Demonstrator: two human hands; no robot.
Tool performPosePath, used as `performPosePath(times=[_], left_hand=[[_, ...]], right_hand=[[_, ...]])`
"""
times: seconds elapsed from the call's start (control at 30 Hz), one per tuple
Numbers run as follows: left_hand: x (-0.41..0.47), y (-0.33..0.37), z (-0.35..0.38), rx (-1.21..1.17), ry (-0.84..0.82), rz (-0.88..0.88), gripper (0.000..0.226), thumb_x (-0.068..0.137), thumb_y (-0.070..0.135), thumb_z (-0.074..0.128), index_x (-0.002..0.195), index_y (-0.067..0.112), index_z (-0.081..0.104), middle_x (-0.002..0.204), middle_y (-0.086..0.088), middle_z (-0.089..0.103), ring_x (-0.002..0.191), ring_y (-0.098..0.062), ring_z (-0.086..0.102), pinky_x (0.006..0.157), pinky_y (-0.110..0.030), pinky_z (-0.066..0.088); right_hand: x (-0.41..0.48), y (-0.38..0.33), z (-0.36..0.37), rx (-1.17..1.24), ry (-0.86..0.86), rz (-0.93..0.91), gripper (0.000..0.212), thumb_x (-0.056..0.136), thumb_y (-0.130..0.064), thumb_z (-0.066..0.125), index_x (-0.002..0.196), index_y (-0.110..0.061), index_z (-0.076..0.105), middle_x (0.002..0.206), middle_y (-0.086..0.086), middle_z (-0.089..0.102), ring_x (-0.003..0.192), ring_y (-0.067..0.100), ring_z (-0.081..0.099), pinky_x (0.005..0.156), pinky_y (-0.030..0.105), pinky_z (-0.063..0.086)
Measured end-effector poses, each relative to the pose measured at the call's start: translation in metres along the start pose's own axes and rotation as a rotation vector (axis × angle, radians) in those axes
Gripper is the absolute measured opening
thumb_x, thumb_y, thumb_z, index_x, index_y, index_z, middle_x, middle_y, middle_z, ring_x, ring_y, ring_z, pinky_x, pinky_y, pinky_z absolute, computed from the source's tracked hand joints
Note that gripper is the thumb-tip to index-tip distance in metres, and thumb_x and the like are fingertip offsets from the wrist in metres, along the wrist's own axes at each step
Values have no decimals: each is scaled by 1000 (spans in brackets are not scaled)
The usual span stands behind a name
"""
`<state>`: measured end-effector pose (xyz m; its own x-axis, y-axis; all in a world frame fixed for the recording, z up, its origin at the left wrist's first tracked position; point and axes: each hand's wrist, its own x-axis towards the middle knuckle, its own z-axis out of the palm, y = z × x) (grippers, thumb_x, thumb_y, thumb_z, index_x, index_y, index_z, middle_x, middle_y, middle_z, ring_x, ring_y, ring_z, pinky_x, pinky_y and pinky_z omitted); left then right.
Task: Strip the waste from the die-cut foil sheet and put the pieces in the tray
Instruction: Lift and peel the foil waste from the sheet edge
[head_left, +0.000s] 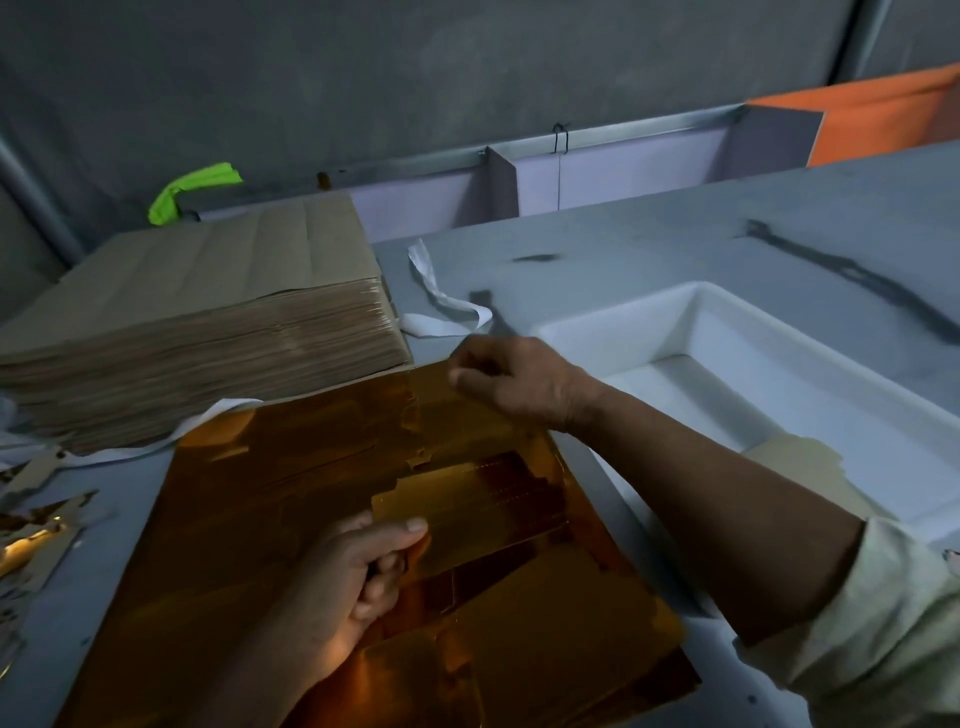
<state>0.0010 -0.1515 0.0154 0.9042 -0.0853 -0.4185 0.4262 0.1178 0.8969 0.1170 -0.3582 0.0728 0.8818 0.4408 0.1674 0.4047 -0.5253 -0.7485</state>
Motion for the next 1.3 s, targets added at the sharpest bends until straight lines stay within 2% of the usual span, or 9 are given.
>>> performPosePath(times=[0.1,0.2,0.33,0.43,0.57,0.63,0.7,0.9,1.3], left_hand=[[-3,-1,-1,-38,-22,-5,12,68,14,72,58,17,65,53,1,42,37,-6,34,32,-16,23],[-3,-3,-1,-4,-20,16,13,69,16,73,66,14,60,54,2,41,39,-6,34,33,-16,24],[0,-2,1,-35,1,28,22,68,18,73,49,23,62,54,3,42,38,-6,33,33,-17,23],[2,-2,-2,-101,14,16,25,70,15,72,48,23,63,54,2,43,37,-6,34,32,-16,24],[2,-1,-4,-156,24,-5,25,72,12,71,50,19,63,55,1,43,36,-6,35,29,-16,24],[3,-2,-4,-157,23,0,25,72,12,71,49,20,63,55,1,44,37,-5,35,30,-16,24],[3,-3,-4,-140,27,6,24,72,13,71,50,20,63,55,2,44,38,-5,35,30,-16,24],[4,-5,-5,-158,18,9,20,71,12,72,59,14,56,55,1,42,38,-6,34,30,-16,25],[5,-5,-7,-219,11,35,29,77,9,66,52,13,52,48,2,40,35,-5,33,31,-15,25]], right_hand=[[2,0,-7,-89,153,89,35,99,-52,45,113,-23,58,94,-4,64,81,13,63,69,29,50],[5,2,-7,-336,165,165,50,99,-57,39,126,-17,53,111,9,65,96,23,63,85,36,51],[4,1,-15,-455,257,157,54,99,-59,36,131,-18,50,111,11,65,92,23,57,75,33,42],[2,0,-21,-473,138,211,56,98,-60,38,132,-17,51,107,12,67,79,21,60,71,32,49],[-2,-3,-19,-356,-123,251,51,97,-49,51,142,-25,42,86,4,64,48,12,64,38,21,44],[-4,-3,-18,-233,-224,284,52,97,-42,56,144,-29,38,85,7,65,45,13,66,37,21,46],[-4,-4,-18,-197,-301,281,49,97,-30,56,142,-32,39,92,12,66,45,15,67,39,22,48],[-4,-9,-18,-197,-386,289,44,91,-9,51,129,-29,46,79,12,65,45,17,63,45,24,49],[-4,-8,-18,-163,-347,276,24,93,-4,48,107,-24,49,81,11,61,46,15,61,44,23,49]])
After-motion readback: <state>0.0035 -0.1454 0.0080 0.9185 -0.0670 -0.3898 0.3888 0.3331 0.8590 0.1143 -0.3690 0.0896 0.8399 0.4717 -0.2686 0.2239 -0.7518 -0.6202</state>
